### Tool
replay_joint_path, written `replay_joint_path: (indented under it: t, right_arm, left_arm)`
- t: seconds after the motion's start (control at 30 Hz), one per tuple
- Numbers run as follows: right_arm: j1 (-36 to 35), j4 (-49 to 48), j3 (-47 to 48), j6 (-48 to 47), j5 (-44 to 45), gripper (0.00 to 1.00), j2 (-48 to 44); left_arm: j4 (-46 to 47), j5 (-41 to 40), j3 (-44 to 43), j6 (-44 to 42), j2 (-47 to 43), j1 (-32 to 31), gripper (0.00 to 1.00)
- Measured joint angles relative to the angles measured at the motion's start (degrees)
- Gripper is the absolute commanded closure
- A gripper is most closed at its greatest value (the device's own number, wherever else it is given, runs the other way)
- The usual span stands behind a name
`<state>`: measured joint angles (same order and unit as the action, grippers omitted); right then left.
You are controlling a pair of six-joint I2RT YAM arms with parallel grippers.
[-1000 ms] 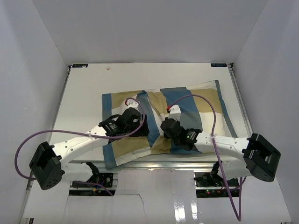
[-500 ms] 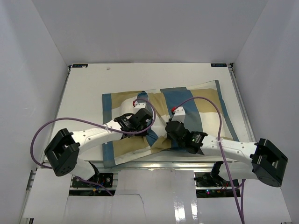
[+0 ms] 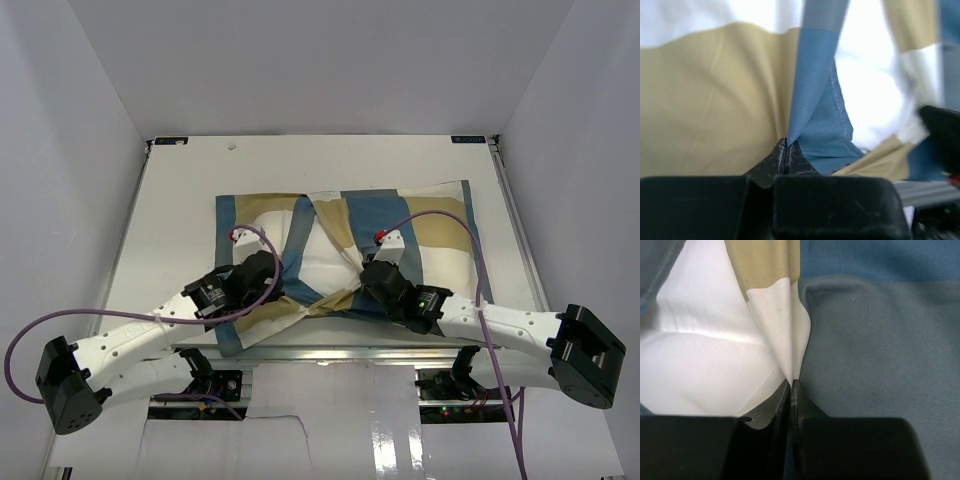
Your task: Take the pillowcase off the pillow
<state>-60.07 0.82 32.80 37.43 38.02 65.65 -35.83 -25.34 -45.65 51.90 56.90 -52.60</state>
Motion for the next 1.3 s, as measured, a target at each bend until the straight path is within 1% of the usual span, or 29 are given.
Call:
replay_joint_path:
  t: [0.1,0.2,0.23,0.27,0.3,0.33,0.37,0.53,0.67,0.73,0.8,0.93,0.97,1.2,1.3]
  right_arm:
    - [0.0,0.2,0.0,-0.2,-0.7,0.92,-0.1]
    - [0.0,1.4,0.4,-1.0,-2.0,0.92,0.0]
    - [0.0,2.0,0.9,-1.6,-2.3,0.9,0.0]
    - [0.0,2.4,1.5,-2.3,-2.8,0.87,0.0]
    - [0.1,2.6,2.0,-3.6,-3.7,0.77,0.0]
    - [0.2,2.6,2.7,-4.8,-4.7,0.7,0.0]
    - [0.2,2.6,3.2,-6.3,-5.7,0.62,-0.1]
    - [-0.6,-0.6,4.0,-13.6,-13.5,0.54,-3.9]
    - [-1.5,-5.2,5.2,-17.6,-22.0,0.39,-5.8]
    - [-1.8,-6.9,6.5,-19.1,-25.5,0.37,-5.0]
    - [-1.9,-8.5,8.6,-20.3,-28.4,0.36,-2.6]
    - [-2.2,-8.9,13.6,-21.9,-29.4,0.25,5.3]
    - [-2.2,-9.2,14.1,-22.2,-29.4,0.25,7.3]
    - [-2.2,-9.6,14.1,-22.6,-25.8,0.25,23.4]
    - [-2.4,-11.1,15.6,-22.0,-25.4,0.26,27.7]
  left_arm:
    - [-0.4,-1.8,5.4,4.0,-0.3,0.0,1.0]
    - [1.2,-2.1,8.9,6.7,-0.7,0.0,1.0]
    - [2.1,-2.1,9.8,7.1,-1.1,0.0,1.0]
    - [3.1,-2.1,10.6,7.2,-1.7,0.0,1.0]
    - [4.5,-2.1,11.7,7.3,-2.7,0.0,1.0]
    - [5.7,-2.0,12.9,7.2,-4.0,0.1,1.0]
    - [6.6,-1.9,13.9,7.1,-5.2,0.1,1.0]
    - [9.0,-1.8,16.0,6.5,-8.0,0.3,1.0]
    - [9.5,-1.7,16.0,6.2,-7.7,0.3,1.0]
    - [9.8,-1.7,16.0,6.1,-7.4,0.4,1.0]
    - [10.1,-1.7,16.1,6.0,-7.2,0.3,1.0]
    - [10.4,-1.6,16.1,6.0,-7.1,0.4,1.0]
    - [10.4,-1.6,16.1,6.0,-7.2,0.4,1.0]
    - [10.4,-1.6,16.2,6.0,-7.6,0.3,1.0]
    - [9.9,-1.5,16.2,6.1,-7.6,0.3,1.0]
